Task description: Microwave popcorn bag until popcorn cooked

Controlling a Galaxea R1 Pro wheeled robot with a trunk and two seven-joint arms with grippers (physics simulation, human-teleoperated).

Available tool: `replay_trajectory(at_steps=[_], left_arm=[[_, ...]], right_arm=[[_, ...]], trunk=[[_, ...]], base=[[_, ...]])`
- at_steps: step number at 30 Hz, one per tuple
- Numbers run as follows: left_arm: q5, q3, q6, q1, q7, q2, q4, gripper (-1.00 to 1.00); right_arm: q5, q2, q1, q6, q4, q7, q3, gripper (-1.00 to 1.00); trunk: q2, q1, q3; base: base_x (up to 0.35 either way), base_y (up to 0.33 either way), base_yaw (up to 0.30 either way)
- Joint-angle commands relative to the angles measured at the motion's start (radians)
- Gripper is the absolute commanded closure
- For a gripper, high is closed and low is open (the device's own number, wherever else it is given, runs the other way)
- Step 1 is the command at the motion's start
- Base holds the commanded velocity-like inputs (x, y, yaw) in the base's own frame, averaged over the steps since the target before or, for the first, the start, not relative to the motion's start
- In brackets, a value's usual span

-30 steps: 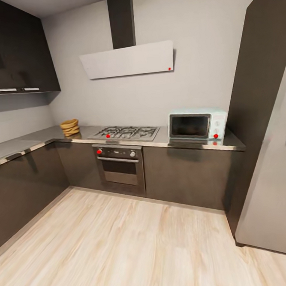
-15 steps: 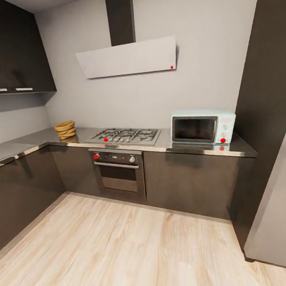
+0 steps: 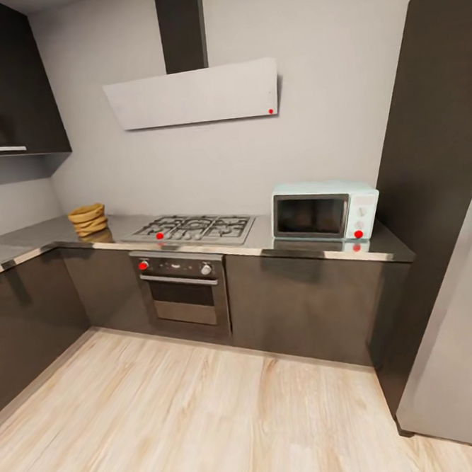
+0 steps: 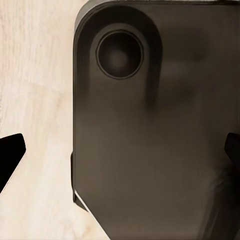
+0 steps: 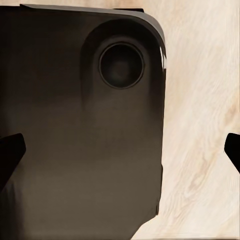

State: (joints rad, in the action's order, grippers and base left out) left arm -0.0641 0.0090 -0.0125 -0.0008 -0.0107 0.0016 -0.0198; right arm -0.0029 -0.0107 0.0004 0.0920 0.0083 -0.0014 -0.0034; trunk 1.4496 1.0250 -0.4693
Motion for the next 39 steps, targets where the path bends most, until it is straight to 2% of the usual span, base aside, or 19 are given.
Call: replay_trajectory(at_steps=[1, 39], left_arm=[[-0.007, 0.0, -0.001, 0.0, -0.001, 0.0, 0.0, -1.0], [-0.008, -0.001, 0.0, 0.0, 0.0, 0.0, 0.0, -1.0]], right_arm=[[0.0, 0.0, 0.0, 0.004, 0.001, 0.0, -0.001, -1.0], [-0.002, 0.0, -0.001, 0.003, 0.001, 0.0, -0.001, -1.0]], trunk=[[0.0, 0.0, -0.001], [0.0, 0.0, -0.001]], base=[[0.002, 0.0, -0.243], [0.0, 0.0, -0.244]])
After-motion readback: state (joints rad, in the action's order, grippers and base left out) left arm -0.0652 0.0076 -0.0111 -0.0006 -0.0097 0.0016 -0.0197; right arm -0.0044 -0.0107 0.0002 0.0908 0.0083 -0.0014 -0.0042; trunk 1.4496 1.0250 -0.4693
